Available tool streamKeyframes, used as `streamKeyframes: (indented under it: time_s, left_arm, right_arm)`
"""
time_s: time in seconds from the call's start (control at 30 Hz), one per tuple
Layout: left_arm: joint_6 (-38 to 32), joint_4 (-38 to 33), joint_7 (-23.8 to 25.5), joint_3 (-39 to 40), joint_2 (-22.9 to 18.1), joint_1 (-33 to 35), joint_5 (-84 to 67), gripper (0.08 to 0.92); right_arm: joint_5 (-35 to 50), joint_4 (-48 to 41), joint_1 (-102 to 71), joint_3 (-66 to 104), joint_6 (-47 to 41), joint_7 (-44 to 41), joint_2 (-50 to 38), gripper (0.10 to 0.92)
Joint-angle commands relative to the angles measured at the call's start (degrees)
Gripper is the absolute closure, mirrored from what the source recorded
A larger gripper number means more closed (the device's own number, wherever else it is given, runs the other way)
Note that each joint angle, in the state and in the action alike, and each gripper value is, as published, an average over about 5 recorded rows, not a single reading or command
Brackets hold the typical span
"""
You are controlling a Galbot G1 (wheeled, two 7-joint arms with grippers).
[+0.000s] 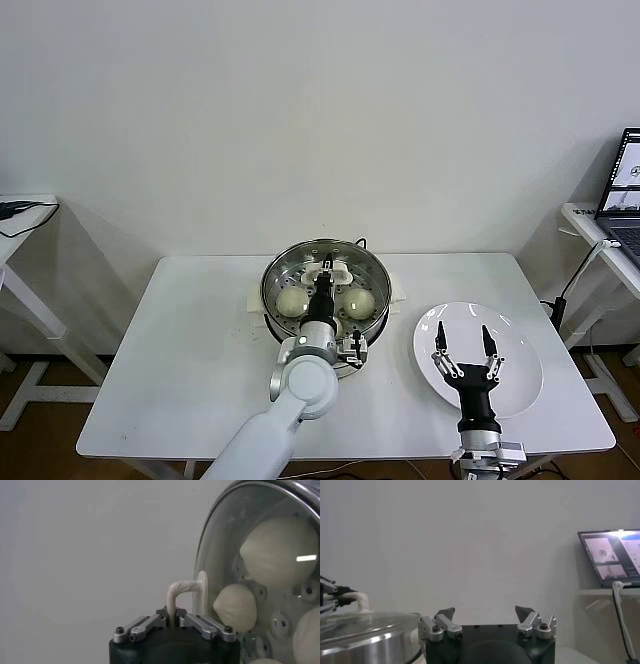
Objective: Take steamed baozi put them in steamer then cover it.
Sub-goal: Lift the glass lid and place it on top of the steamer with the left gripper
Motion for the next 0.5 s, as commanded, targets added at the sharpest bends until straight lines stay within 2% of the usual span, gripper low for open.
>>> streamKeyframes:
  time_s: [0.03, 0.17, 0.5]
  left_arm:
    - [-1.4, -1.3, 0.0, -0.4, 0.8, 1.0, 1.0, 0.811]
    - [-1.2, -5.2, -0.1, -0.2, 2.7, 2.7, 0.5, 0.772]
    - [-1.1, -18.1, -0.5, -1.2, 7.8, 10.0, -1.4, 0.490]
  right_arm:
    - [0.0, -0.3, 0.2, 0.0, 0.0, 0.0, 0.0, 0.203]
    - [0.0, -0.8, 0.5, -0.1, 0.0, 0.0, -0.1, 0.203]
    - [0.0, -2.1, 1.6, -0.6, 0.0, -0.1, -0.2, 0.203]
